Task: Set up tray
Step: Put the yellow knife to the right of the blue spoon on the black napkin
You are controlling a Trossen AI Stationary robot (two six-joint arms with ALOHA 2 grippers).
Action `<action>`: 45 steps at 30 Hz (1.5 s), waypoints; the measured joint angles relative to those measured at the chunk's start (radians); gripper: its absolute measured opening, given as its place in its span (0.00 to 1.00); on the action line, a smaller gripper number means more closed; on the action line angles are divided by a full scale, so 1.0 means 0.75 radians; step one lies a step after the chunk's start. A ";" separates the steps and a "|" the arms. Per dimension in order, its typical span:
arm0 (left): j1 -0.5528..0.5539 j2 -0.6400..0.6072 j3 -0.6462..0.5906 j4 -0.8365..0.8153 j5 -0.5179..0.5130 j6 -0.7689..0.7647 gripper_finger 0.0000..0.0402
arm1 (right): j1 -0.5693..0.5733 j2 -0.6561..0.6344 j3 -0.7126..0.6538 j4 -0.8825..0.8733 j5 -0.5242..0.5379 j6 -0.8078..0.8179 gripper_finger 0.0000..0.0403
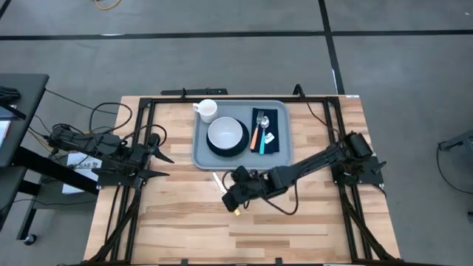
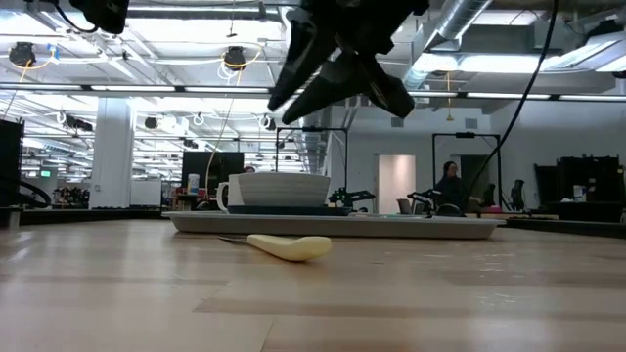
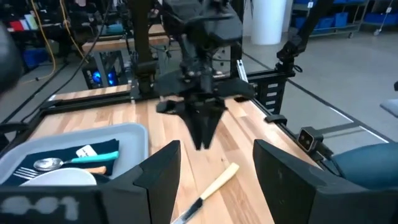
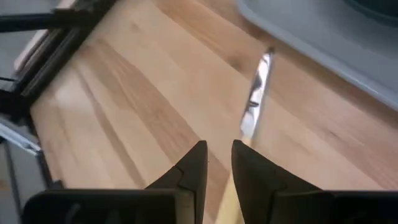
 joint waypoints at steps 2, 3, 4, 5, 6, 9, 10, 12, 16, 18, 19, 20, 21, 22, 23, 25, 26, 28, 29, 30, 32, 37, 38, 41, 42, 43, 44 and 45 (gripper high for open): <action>0.000 -0.007 0.001 -0.007 -0.002 -0.001 0.48 | 0.019 0.033 0.010 0.060 0.009 0.018 0.16; 0.000 -0.011 0.000 -0.018 0.000 -0.001 0.48 | 0.027 0.044 0.010 0.050 0.009 0.031 0.16; 0.000 -0.012 0.000 -0.023 0.001 0.000 0.48 | 0.035 0.057 0.006 0.041 0.007 0.039 0.16; 0.000 -0.013 0.001 -0.023 0.000 0.000 0.48 | 0.041 0.078 0.006 0.062 0.005 0.044 0.16; 0.000 -0.013 0.001 -0.026 -0.001 0.000 0.48 | 0.048 0.098 0.006 0.079 0.003 0.045 0.16; 0.000 -0.012 0.001 -0.041 -0.001 0.000 0.48 | 0.059 0.121 0.005 0.147 0.005 0.035 0.16; 0.000 -0.012 0.001 -0.042 -0.001 0.000 0.48 | 0.059 0.121 0.008 0.166 0.010 0.034 0.16; 0.000 -0.013 0.001 -0.042 -0.002 0.000 0.48 | 0.065 0.135 0.010 0.205 0.042 0.026 0.16; 0.000 -0.012 0.001 -0.042 -0.002 0.000 0.48 | 0.067 0.168 0.004 0.228 0.114 -0.012 0.16; 0.000 -0.012 0.001 -0.042 -0.002 0.001 0.48 | 0.067 0.193 0.016 0.268 0.155 -0.016 0.16; 0.000 -0.012 0.001 -0.042 -0.002 0.001 0.48 | 0.067 0.205 0.012 0.264 0.180 -0.029 0.16; 0.000 -0.012 0.001 -0.042 -0.002 0.001 0.48 | 0.067 0.220 0.007 0.260 0.202 -0.041 0.16; 0.000 -0.012 0.001 -0.043 -0.002 0.001 0.48 | 0.067 0.244 0.007 0.277 0.227 -0.045 0.16; 0.000 -0.012 0.001 -0.043 -0.002 0.001 0.48 | 0.067 0.265 0.008 0.303 0.256 -0.046 0.16; 0.000 -0.012 0.001 -0.043 -0.002 0.001 0.48 | 0.067 0.277 0.008 0.305 0.291 -0.048 0.16; 0.000 -0.012 0.001 -0.043 -0.002 0.000 0.48 | 0.067 0.302 0.008 0.336 0.338 -0.059 0.16; 0.000 -0.012 0.001 -0.043 -0.002 0.000 0.48 | 0.066 0.315 0.011 0.357 0.349 -0.066 0.16; 0.000 -0.012 0.001 -0.046 -0.002 0.000 0.48 | 0.067 0.337 0.008 0.347 0.370 -0.082 0.16; 0.000 -0.012 0.000 -0.048 -0.002 0.000 0.48 | 0.067 0.353 0.013 0.354 0.379 -0.084 0.16; 0.000 -0.012 0.000 -0.049 -0.002 0.000 0.48 | 0.067 0.362 0.014 0.347 0.398 -0.087 0.16; 0.000 -0.012 0.000 -0.051 -0.002 0.000 0.48 | 0.072 0.363 0.014 0.344 0.436 -0.115 0.16; 0.000 -0.012 0.000 -0.051 -0.002 0.000 0.48 | 0.081 0.359 0.016 0.331 0.513 -0.172 0.16; 0.000 -0.012 0.000 -0.051 -0.002 -0.001 0.48 | 0.086 0.359 0.016 0.337 0.519 -0.178 0.16; 0.000 -0.012 0.000 -0.051 -0.002 -0.001 0.48 | 0.094 0.359 0.016 0.342 0.504 -0.199 0.16; 0.000 -0.012 0.000 -0.052 -0.002 -0.001 0.48 | 0.097 0.359 0.016 0.343 0.489 -0.204 0.16; 0.000 -0.012 0.000 -0.052 -0.002 -0.001 0.48 | 0.099 0.359 0.016 0.349 0.471 -0.207 0.16; 0.000 -0.012 0.000 -0.052 -0.002 -0.001 0.48 | 0.099 0.359 0.016 0.356 0.448 -0.208 0.16; 0.000 -0.012 0.000 -0.052 -0.002 -0.001 0.48 | 0.098 0.359 0.016 0.356 0.420 -0.209 0.17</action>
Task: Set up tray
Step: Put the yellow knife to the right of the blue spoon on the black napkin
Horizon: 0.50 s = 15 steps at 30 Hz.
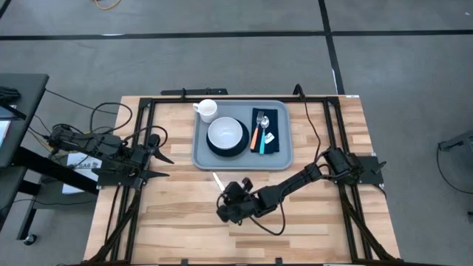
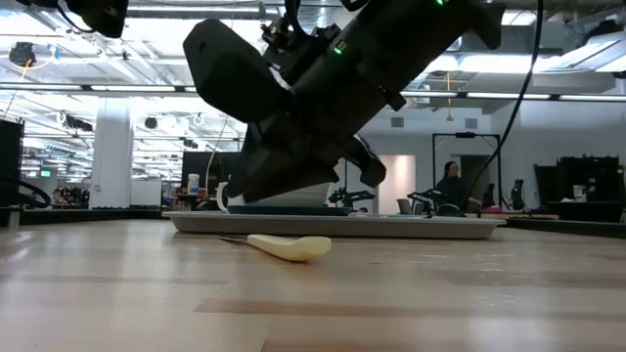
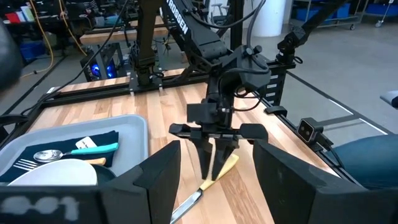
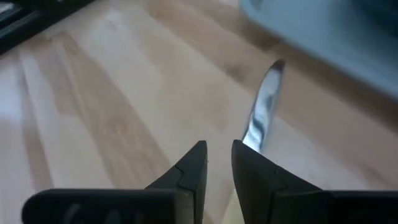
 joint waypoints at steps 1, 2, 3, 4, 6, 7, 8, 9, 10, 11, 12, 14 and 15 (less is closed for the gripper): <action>0.000 0.000 0.000 0.000 0.000 0.000 0.48 | -0.002 0.000 0.000 0.000 -0.027 0.000 0.17; 0.000 0.000 0.000 0.000 0.000 0.000 0.48 | -0.002 0.000 0.000 0.002 -0.045 -0.001 0.18; 0.000 0.000 0.000 0.000 0.000 0.000 0.48 | -0.002 0.000 0.000 0.010 -0.060 -0.001 0.18; 0.000 0.000 0.000 0.000 0.000 0.000 0.48 | -0.002 0.000 0.000 0.021 -0.068 -0.002 0.20; 0.000 0.000 0.000 0.000 0.000 0.000 0.48 | -0.001 0.000 0.000 0.028 -0.076 -0.002 0.23; 0.000 0.000 0.000 0.000 0.000 0.000 0.48 | 0.000 0.000 0.000 0.027 -0.083 -0.001 0.25; 0.000 0.000 0.000 0.000 0.000 0.000 0.48 | 0.001 0.000 0.000 0.026 -0.092 -0.001 0.27; 0.000 0.000 0.000 0.000 0.000 0.000 0.48 | 0.001 0.000 0.000 0.022 -0.098 0.004 0.30; 0.000 0.000 0.000 0.000 0.000 0.000 0.48 | 0.001 0.000 0.000 0.016 -0.101 0.009 0.33; 0.000 0.001 -0.001 0.000 0.000 0.000 0.48 | 0.001 0.000 0.000 0.012 -0.105 0.009 0.35; 0.000 0.000 -0.001 0.000 0.000 -0.001 0.48 | 0.001 0.000 0.000 0.008 -0.108 0.003 0.38; 0.001 0.000 -0.001 0.000 0.000 -0.001 0.48 | 0.001 0.000 0.000 -0.006 -0.109 0.000 0.43; 0.001 0.000 -0.001 0.000 0.000 -0.001 0.48 | 0.001 0.000 0.000 -0.018 -0.116 0.003 0.45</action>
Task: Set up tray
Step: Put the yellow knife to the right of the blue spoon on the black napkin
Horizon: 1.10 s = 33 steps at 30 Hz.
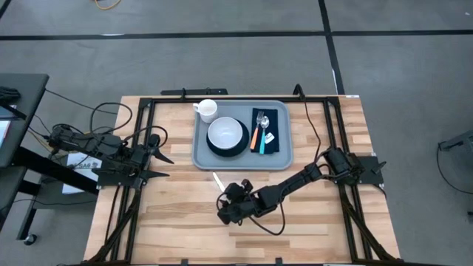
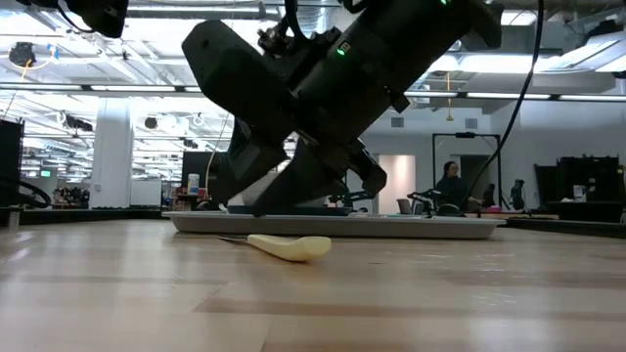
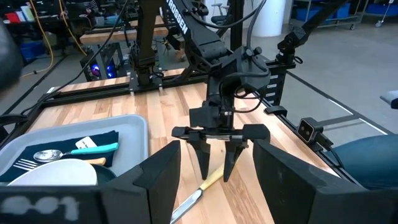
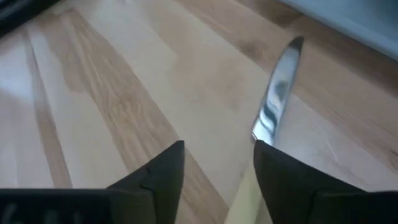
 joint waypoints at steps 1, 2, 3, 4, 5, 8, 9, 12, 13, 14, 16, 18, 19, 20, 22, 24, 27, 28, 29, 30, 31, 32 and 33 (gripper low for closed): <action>0.000 0.000 0.000 0.000 0.000 0.000 0.48 | -0.001 0.000 0.000 -0.013 -0.014 0.006 0.47; 0.000 0.000 0.000 0.000 0.000 0.000 0.48 | -0.002 0.000 0.000 -0.028 -0.023 0.010 0.49; 0.000 0.000 0.000 0.000 0.000 0.000 0.48 | -0.004 0.000 0.000 -0.045 -0.034 0.019 0.50; 0.000 0.000 0.000 0.000 0.000 0.000 0.48 | -0.004 0.000 0.000 -0.064 -0.043 0.028 0.51; 0.000 0.000 0.000 0.000 0.000 0.000 0.48 | -0.004 0.000 0.000 -0.084 -0.051 0.031 0.51; 0.000 0.000 0.000 0.000 0.000 0.000 0.48 | -0.004 0.000 0.000 -0.109 -0.057 0.031 0.52; 0.000 0.000 0.000 0.000 0.000 -0.001 0.48 | -0.004 0.000 0.000 -0.112 -0.060 0.031 0.51; 0.000 0.000 0.000 0.000 0.000 -0.001 0.48 | -0.005 0.000 0.000 -0.133 -0.082 0.031 0.49; 0.000 0.000 0.000 0.000 -0.001 -0.001 0.48 | -0.007 0.000 0.000 -0.143 -0.096 0.031 0.49; 0.000 0.000 0.000 0.000 -0.001 -0.001 0.48 | -0.010 0.000 0.000 -0.152 -0.111 0.031 0.48; -0.001 0.000 0.000 0.000 0.000 -0.001 0.48 | -0.011 0.034 0.004 -0.140 -0.129 0.030 0.46; 0.000 0.000 0.000 0.000 -0.001 -0.001 0.48 | -0.012 0.037 0.005 -0.152 -0.157 0.029 0.45; 0.000 0.000 0.000 0.001 -0.001 -0.002 0.48 | -0.017 0.061 0.007 -0.150 -0.181 0.030 0.44; -0.001 0.000 0.000 0.001 -0.001 -0.008 0.48 | -0.020 0.081 0.009 -0.150 -0.190 0.039 0.44; 0.000 0.000 0.000 0.001 -0.001 -0.010 0.48 | -0.019 0.089 0.012 -0.160 -0.192 0.068 0.43; 0.000 0.000 0.000 0.001 -0.001 -0.010 0.48 | -0.020 0.099 0.016 -0.183 -0.196 0.103 0.41; -0.001 0.000 0.000 0.001 -0.001 -0.010 0.48 | -0.014 0.100 0.019 -0.232 -0.189 0.162 0.37; 0.000 0.000 0.000 0.001 -0.001 -0.009 0.48 | -0.011 0.100 0.019 -0.239 -0.184 0.165 0.35; -0.001 0.000 0.000 0.001 -0.001 -0.009 0.48 | -0.008 0.100 0.019 -0.243 -0.174 0.166 0.33; -0.001 0.000 0.000 0.001 -0.001 -0.009 0.48 | -0.009 0.099 0.019 -0.245 -0.171 0.167 0.31; -0.001 0.000 0.000 0.001 -0.001 -0.009 0.48 | -0.010 0.099 0.019 -0.249 -0.173 0.170 0.28; 0.000 0.000 0.000 0.000 -0.001 -0.009 0.48 | -0.010 0.098 0.019 -0.254 -0.174 0.172 0.25; 0.000 0.000 0.000 0.000 -0.001 -0.009 0.48 | -0.010 0.098 0.019 -0.258 -0.174 0.175 0.22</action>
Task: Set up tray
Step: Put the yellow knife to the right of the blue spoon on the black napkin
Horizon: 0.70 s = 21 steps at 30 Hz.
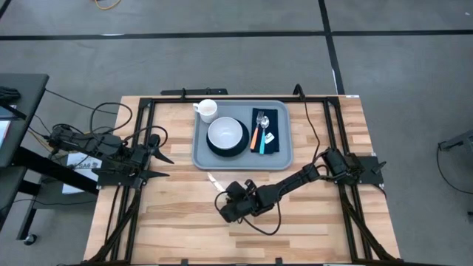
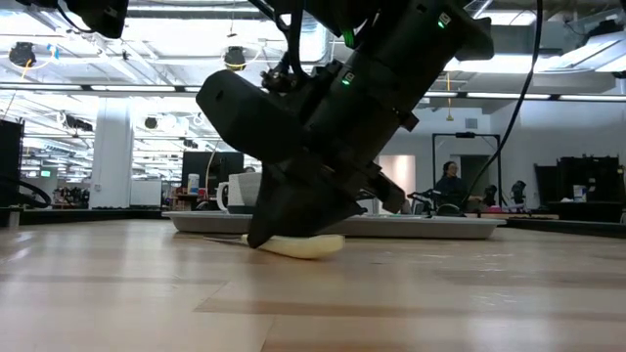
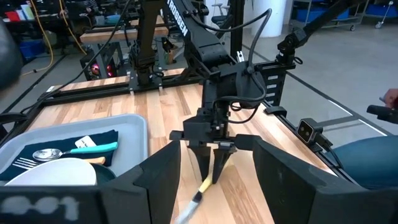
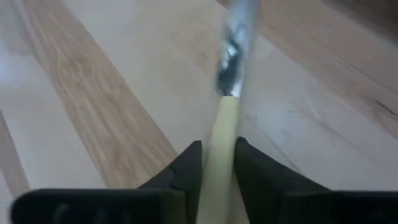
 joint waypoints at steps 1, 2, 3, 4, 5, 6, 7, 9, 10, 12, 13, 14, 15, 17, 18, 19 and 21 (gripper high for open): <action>0.000 0.000 0.000 0.000 0.000 0.000 0.48 | 0.000 0.000 0.000 -0.004 0.000 0.001 0.18; 0.000 0.000 0.000 -0.001 0.000 0.000 0.48 | 0.000 -0.001 0.000 -0.005 -0.001 0.009 0.15; 0.000 0.000 0.000 -0.003 0.000 0.000 0.48 | 0.000 -0.001 0.000 -0.008 -0.002 0.025 0.13; 0.000 0.000 0.000 -0.006 0.000 0.000 0.48 | 0.000 -0.002 0.000 -0.013 -0.010 0.040 0.11; 0.000 0.000 0.000 -0.007 0.000 0.000 0.48 | 0.000 -0.003 0.000 -0.016 -0.020 0.047 0.10; 0.000 0.000 0.000 -0.007 0.000 0.000 0.48 | -0.001 -0.003 0.000 -0.019 -0.030 0.056 0.10; 0.000 0.000 0.000 -0.008 0.000 0.000 0.48 | 0.000 -0.004 0.000 -0.023 -0.035 0.064 0.10; 0.000 0.000 0.000 -0.008 0.000 0.000 0.48 | 0.004 -0.011 0.001 -0.030 -0.049 0.086 0.10; 0.000 0.000 0.000 -0.008 0.000 0.000 0.48 | 0.005 -0.016 0.001 -0.040 -0.056 0.103 0.10; 0.000 0.000 0.000 -0.008 0.000 0.000 0.48 | 0.011 -0.023 0.000 -0.073 -0.061 0.143 0.12; 0.000 0.000 0.000 -0.008 0.000 -0.002 0.48 | 0.015 -0.038 0.000 -0.108 -0.063 0.160 0.12; 0.000 0.000 0.000 -0.009 0.000 -0.007 0.48 | 0.019 -0.049 -0.001 -0.162 -0.074 0.176 0.13; 0.000 0.000 0.000 -0.009 0.000 -0.007 0.48 | 0.024 -0.056 -0.002 -0.196 -0.077 0.196 0.13; 0.000 0.000 0.000 -0.010 0.002 -0.009 0.48 | 0.031 -0.083 -0.003 -0.267 -0.095 0.233 0.12; 0.000 0.000 0.000 -0.011 0.003 -0.010 0.48 | 0.035 -0.098 -0.006 -0.323 -0.113 0.250 0.11; 0.000 0.000 0.000 -0.011 0.003 -0.011 0.48 | 0.042 -0.114 -0.009 -0.382 -0.133 0.272 0.10; 0.000 0.000 0.000 -0.014 0.003 -0.012 0.48 | 0.055 -0.145 -0.013 -0.502 -0.183 0.321 0.10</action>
